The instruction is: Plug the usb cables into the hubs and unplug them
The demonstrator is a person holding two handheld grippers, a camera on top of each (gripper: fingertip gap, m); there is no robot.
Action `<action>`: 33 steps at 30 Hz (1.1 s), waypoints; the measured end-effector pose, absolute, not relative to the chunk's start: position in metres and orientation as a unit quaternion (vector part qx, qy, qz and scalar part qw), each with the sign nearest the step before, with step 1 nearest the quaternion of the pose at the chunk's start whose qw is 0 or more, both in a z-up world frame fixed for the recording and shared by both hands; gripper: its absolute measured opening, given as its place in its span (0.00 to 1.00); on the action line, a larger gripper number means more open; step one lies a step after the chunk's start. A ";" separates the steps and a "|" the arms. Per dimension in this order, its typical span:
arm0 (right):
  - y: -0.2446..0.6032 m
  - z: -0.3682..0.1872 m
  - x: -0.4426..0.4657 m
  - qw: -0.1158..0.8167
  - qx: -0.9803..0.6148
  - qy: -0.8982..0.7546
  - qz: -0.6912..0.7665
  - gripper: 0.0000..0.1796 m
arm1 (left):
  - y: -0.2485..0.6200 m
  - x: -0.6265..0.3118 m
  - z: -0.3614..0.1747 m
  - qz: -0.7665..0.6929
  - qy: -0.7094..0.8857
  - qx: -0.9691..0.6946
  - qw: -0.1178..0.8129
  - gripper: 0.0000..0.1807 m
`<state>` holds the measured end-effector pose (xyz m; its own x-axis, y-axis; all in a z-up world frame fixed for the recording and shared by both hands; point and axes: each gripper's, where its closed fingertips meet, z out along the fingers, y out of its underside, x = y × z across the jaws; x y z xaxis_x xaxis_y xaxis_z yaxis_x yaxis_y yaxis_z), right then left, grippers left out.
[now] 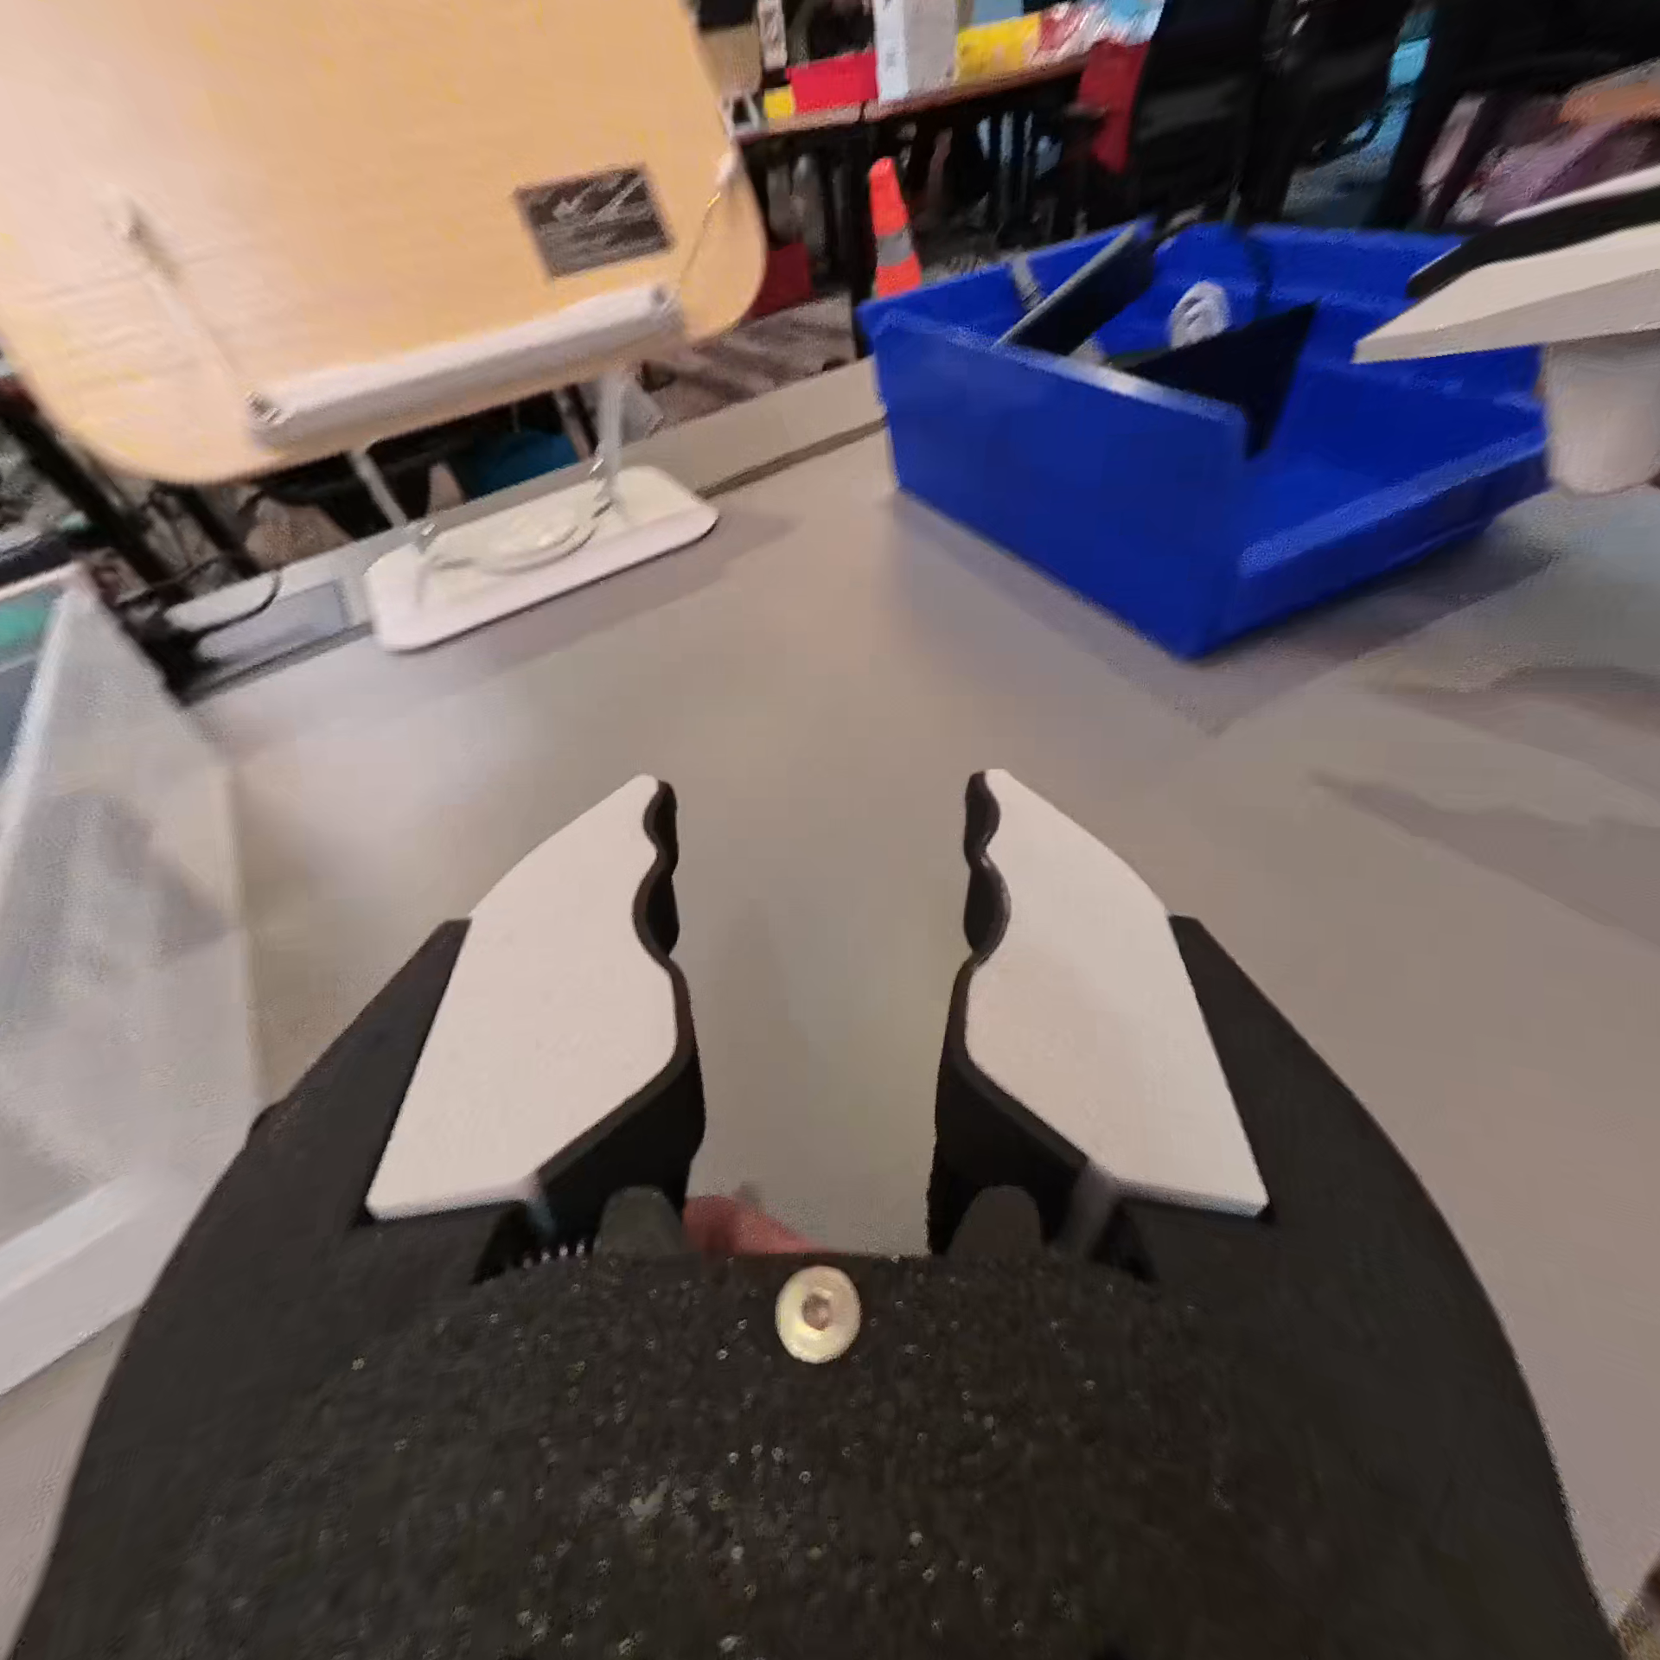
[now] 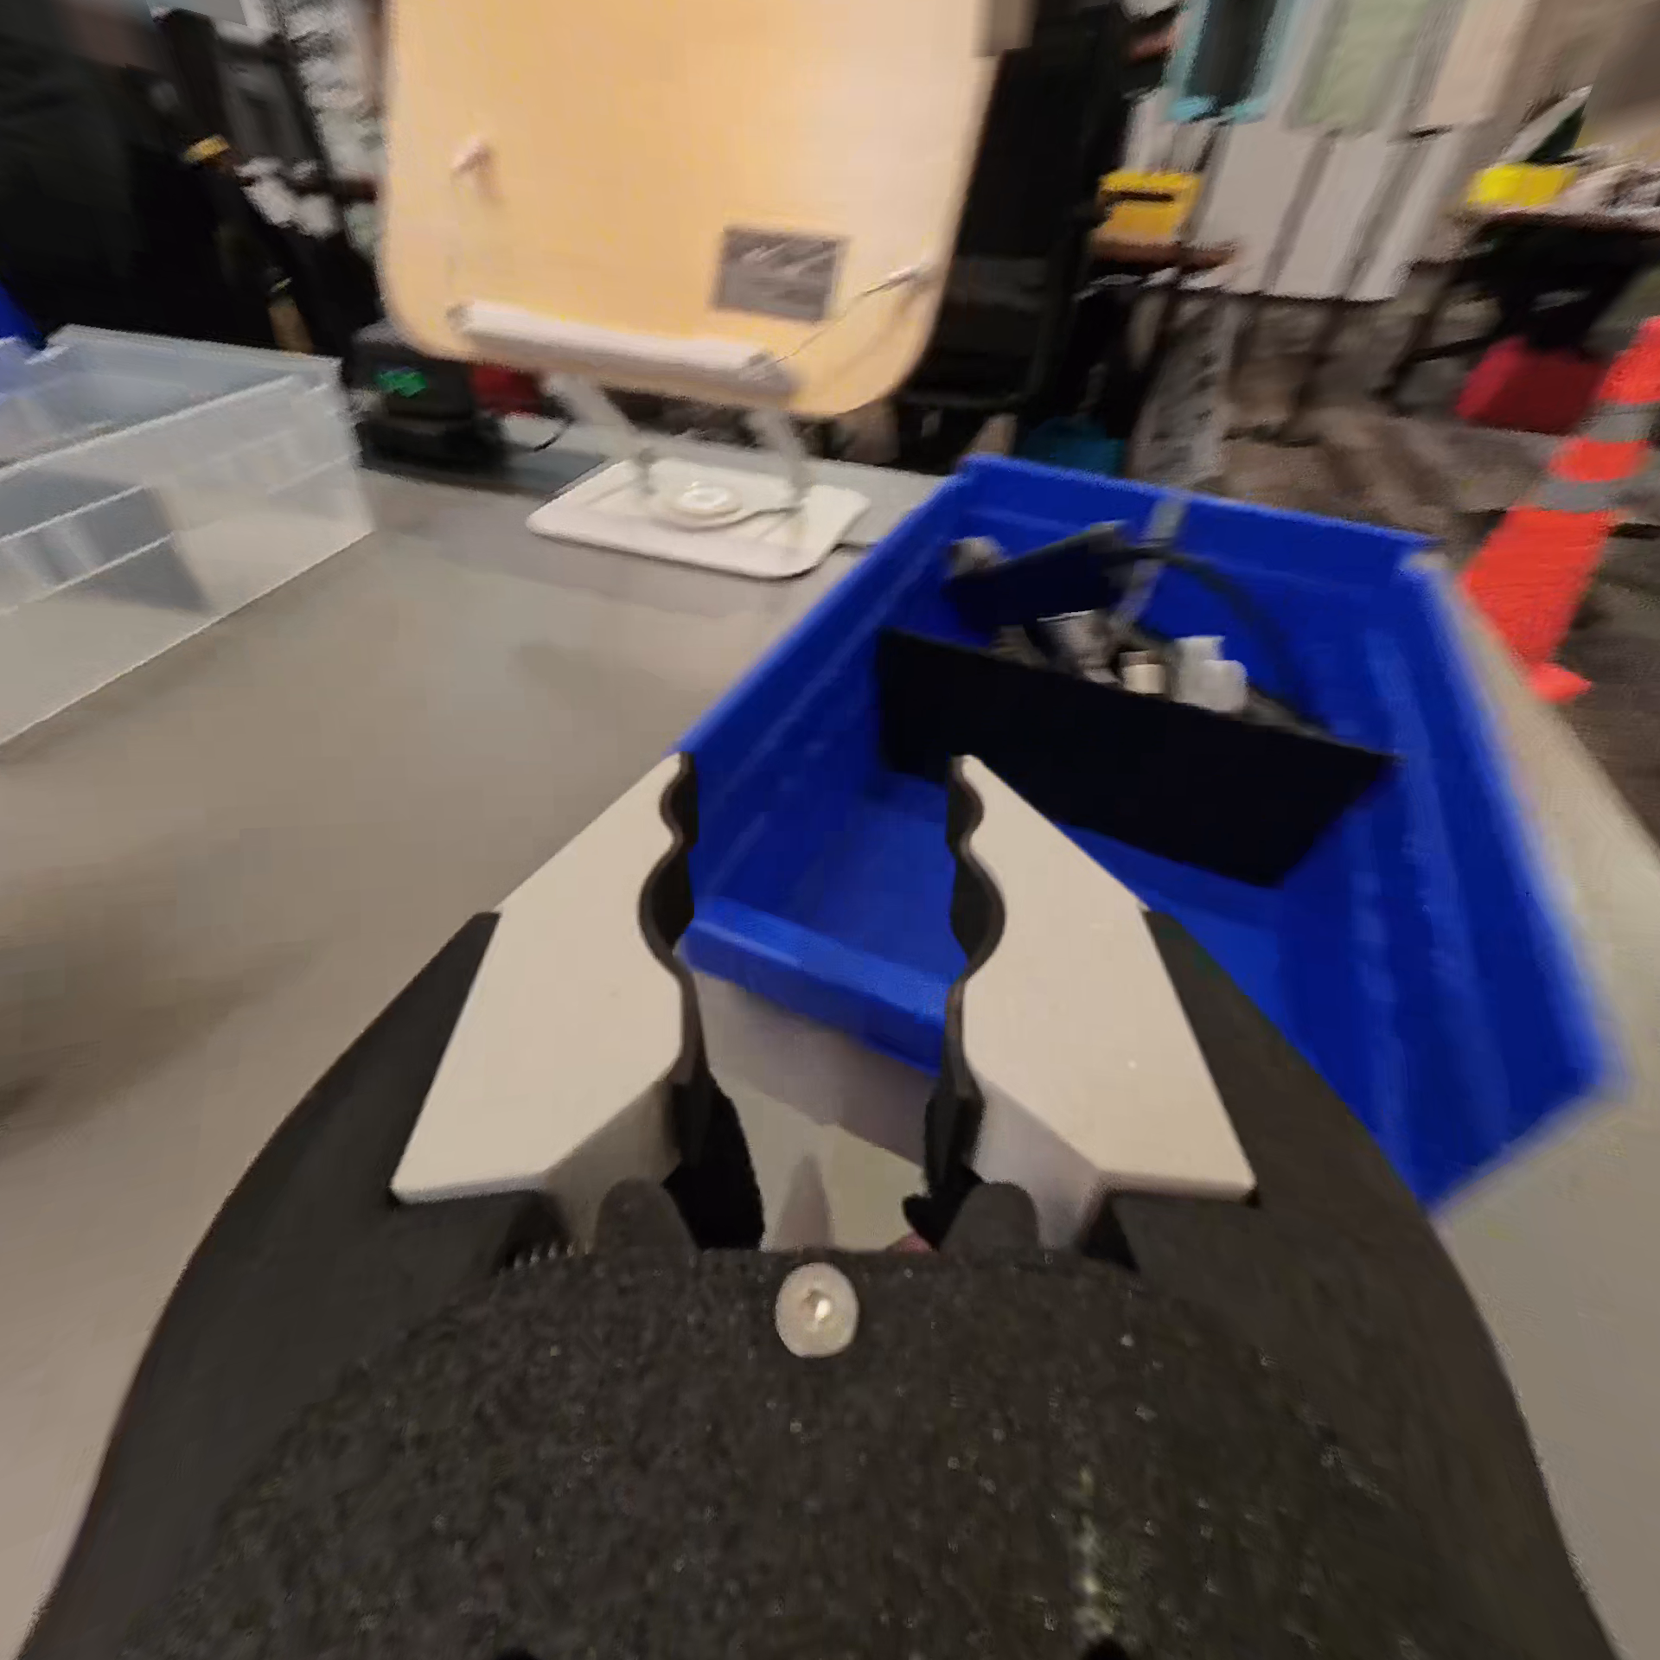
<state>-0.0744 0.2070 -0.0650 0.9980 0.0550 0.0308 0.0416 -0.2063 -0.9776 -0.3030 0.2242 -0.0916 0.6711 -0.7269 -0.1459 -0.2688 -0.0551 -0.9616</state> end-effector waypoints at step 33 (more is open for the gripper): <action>0.194 -0.066 -0.047 0.613 -0.774 0.133 -0.088 0.02 | 0.244 -0.237 -0.072 -0.171 0.262 -0.745 0.589 0.04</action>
<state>-0.0469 0.1944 -0.0663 0.9489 -0.3144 -0.0269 -0.0984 -0.2140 -0.9719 -0.2367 0.2436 -0.0724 0.8039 -0.5924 -0.0528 -0.1886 -0.1697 -0.9673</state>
